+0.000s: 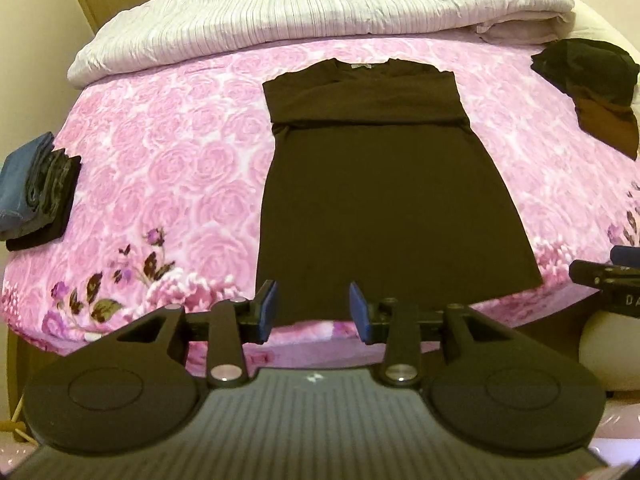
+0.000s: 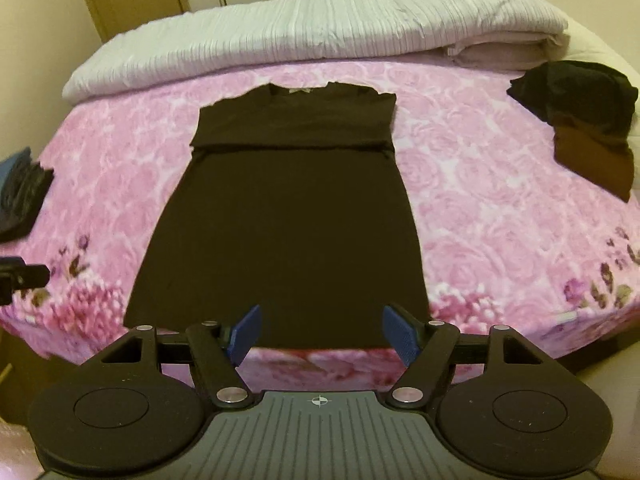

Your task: Fold clothes

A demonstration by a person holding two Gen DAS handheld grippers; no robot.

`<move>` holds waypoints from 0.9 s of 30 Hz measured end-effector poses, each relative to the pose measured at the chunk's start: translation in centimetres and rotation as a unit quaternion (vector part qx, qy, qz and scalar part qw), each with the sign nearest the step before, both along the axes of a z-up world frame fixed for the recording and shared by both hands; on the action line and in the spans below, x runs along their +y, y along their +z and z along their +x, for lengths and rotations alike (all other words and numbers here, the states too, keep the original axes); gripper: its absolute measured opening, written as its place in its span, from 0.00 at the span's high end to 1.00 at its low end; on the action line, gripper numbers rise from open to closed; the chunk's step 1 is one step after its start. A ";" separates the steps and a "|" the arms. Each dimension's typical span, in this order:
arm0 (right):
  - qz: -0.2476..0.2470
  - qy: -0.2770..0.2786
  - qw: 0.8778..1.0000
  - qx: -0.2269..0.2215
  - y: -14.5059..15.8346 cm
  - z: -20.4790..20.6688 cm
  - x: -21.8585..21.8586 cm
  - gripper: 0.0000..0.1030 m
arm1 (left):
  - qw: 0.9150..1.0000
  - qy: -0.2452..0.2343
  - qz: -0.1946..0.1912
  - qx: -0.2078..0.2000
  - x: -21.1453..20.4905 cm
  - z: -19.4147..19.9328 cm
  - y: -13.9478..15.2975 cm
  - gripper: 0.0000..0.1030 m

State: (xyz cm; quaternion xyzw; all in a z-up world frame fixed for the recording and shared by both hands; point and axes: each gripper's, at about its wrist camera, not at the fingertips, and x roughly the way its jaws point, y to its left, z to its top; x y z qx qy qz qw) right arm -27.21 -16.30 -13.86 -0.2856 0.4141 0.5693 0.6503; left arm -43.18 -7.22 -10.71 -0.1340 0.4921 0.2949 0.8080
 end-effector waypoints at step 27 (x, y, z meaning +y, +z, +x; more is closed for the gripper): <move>0.005 0.046 0.999 0.014 1.0 4.5 -11.7 0.31 | 0.999 0.042 0.009 0.006 -12.4 -2.8 1.3 0.66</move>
